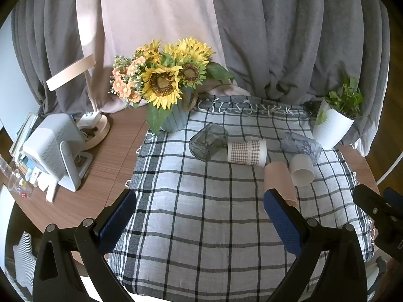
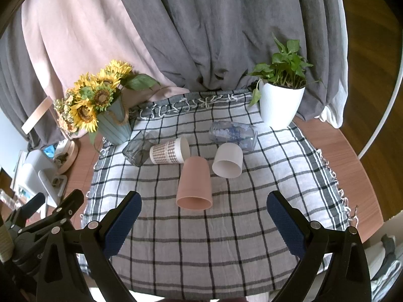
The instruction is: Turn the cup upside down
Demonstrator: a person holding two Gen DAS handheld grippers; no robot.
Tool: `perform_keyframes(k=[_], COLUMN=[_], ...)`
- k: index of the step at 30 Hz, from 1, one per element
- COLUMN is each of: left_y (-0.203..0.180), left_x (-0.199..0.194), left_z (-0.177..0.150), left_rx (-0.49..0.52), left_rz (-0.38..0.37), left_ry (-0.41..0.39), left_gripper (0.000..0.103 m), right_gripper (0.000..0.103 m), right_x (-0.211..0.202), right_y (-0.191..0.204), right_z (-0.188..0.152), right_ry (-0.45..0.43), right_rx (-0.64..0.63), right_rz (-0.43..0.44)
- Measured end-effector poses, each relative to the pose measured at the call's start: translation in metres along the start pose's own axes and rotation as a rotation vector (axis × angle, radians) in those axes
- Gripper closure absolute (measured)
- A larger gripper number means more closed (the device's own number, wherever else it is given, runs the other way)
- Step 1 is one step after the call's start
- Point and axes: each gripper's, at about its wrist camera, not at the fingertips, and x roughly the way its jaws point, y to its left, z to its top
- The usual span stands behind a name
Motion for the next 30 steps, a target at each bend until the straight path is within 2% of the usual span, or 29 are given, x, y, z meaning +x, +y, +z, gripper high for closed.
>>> perform_keyframes(k=[30], left_y=[-0.0027], left_x=[0.0051], left_z=[-0.0047], left_rx=[0.002], left_rz=[-0.004], left_ry=[0.011], left_gripper=[0.000], right_gripper=[0.003], right_x=[0.0010], right_y=[-0.0026], right_z=[0.0007], right_ry=[0.004], right_rx=[-0.002], right_rz=[0.002])
